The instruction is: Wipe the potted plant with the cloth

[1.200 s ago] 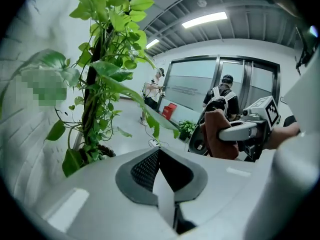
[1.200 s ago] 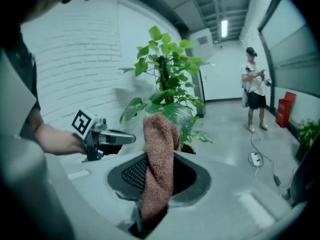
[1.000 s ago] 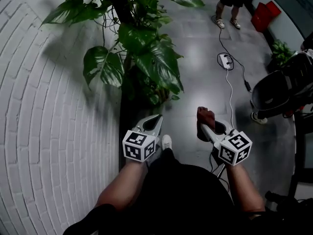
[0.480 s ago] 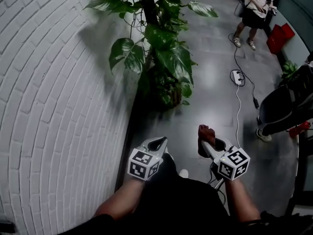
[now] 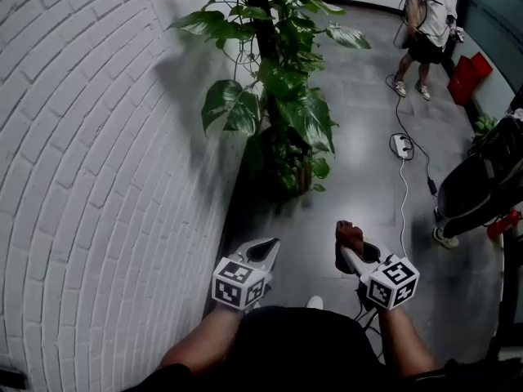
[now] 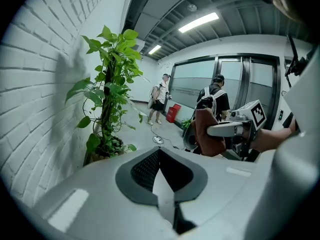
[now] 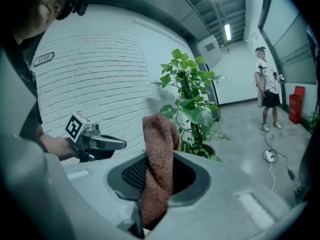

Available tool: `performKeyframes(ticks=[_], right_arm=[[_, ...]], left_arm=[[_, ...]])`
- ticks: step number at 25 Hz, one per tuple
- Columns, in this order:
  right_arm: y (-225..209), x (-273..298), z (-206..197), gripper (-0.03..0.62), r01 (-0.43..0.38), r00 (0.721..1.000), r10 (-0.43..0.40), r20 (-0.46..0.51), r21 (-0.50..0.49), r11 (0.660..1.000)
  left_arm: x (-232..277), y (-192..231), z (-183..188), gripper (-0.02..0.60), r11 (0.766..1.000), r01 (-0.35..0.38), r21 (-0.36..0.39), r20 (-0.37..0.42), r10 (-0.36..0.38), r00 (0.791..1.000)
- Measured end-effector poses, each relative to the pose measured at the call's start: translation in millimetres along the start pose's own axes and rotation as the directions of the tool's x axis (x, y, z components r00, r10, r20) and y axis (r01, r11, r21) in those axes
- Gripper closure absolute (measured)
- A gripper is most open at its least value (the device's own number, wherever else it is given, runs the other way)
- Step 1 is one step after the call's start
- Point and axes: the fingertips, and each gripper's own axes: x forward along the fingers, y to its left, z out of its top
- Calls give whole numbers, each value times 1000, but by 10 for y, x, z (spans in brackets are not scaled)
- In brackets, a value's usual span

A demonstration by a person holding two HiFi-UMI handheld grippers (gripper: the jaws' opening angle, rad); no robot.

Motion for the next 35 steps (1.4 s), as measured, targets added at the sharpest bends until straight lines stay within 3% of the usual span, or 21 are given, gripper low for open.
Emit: performKeyframes(ticks=[8,15,24,35], right_arm=[[592,357,93,527,32,999,-31,10,-18,999],[923,465,51,528,83,996,-83,33,-10,996],[985,535,55,528,141,990,-141,9,-17,990],[995,581,40,528,139,990,-139,13,-40,989]], left_arm=[[-377,474,160,572,999,23,37,49,-25,998],[-610,685,145,571,995,59,82,39,-63,997],[-579,799,238,571,989,115,87,52,-120,991],[-634,882,170,572,993,91,75,75,-96,993]])
